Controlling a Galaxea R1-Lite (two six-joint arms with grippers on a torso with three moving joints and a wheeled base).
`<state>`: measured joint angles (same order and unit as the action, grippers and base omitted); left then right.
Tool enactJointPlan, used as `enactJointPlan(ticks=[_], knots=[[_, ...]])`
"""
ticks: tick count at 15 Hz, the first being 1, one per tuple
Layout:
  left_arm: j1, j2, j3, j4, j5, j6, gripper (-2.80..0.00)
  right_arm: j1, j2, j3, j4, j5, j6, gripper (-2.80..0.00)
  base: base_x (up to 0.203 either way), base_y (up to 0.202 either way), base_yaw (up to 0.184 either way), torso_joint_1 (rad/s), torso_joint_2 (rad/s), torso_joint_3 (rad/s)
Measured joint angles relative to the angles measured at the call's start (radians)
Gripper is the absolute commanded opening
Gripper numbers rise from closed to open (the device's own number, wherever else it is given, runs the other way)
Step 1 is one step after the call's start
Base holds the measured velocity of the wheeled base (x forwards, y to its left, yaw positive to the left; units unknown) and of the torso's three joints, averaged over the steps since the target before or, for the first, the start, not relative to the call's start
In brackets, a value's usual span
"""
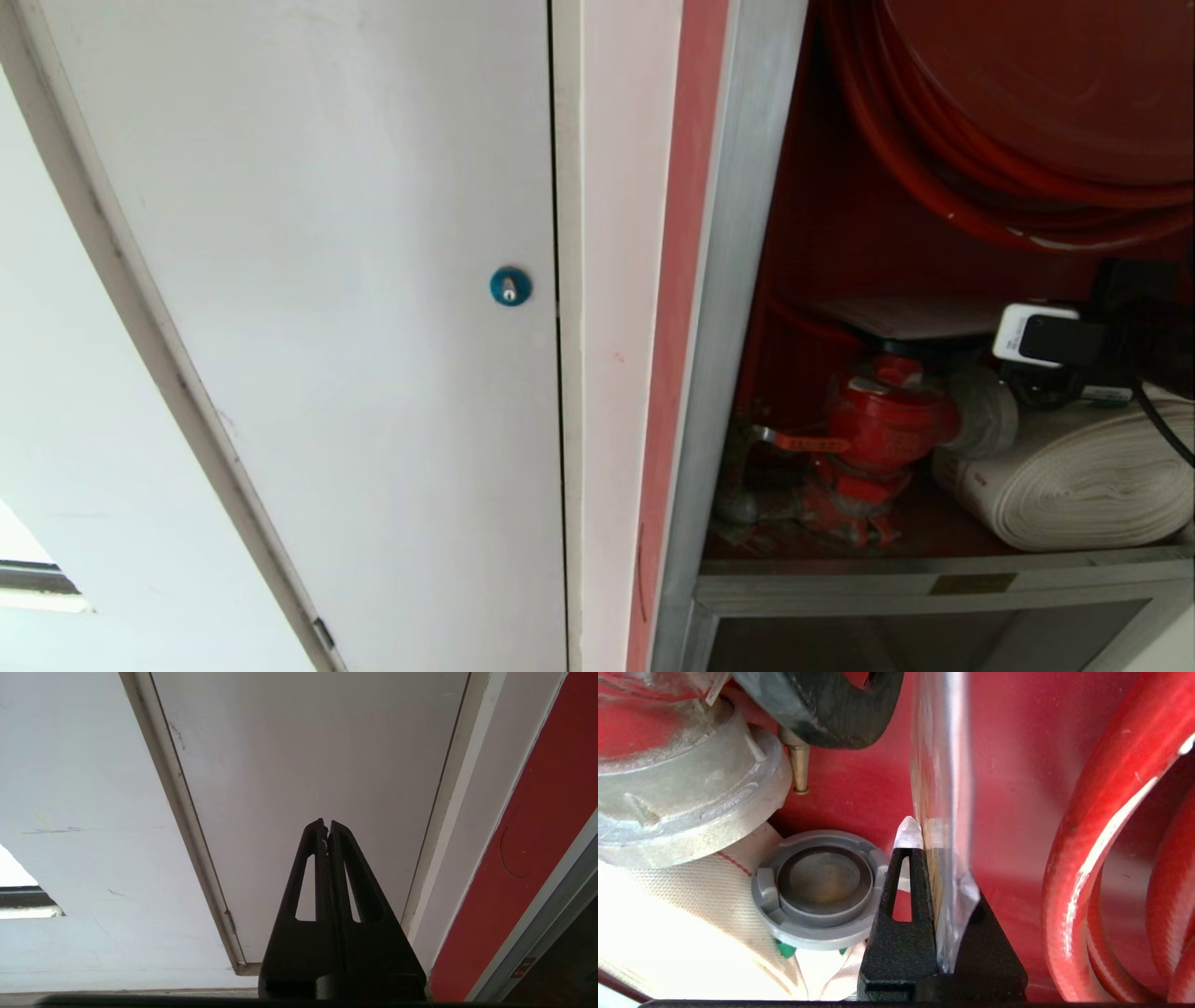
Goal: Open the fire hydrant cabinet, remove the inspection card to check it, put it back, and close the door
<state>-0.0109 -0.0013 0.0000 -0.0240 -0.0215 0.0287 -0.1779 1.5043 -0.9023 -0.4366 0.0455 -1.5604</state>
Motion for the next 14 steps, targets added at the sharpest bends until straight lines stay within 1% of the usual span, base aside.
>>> enactJointPlan(ticks=[3, 4, 14], knots=[[0.0, 0.0, 0.0, 0.0, 0.0, 0.0, -2.8, 0.0, -0.001, 0.0, -0.001, 0.0, 0.0, -2.8, 0.0, 0.0, 0.0, 0.0, 0.0, 0.0], [0.0, 0.0, 0.0, 0.0, 0.0, 0.0, -2.8, 0.0, -0.002, 0.0, -0.001, 0.0, 0.0, 0.0, 0.0, 0.0, 0.0, 0.0, 0.0, 0.0], [0.0, 0.0, 0.0, 0.0, 0.0, 0.0, -2.8, 0.0, -0.06, 0.045, 0.035, 0.008, 0.0, 0.0, 0.0, 0.0, 0.0, 0.0, 0.0, 0.0]])
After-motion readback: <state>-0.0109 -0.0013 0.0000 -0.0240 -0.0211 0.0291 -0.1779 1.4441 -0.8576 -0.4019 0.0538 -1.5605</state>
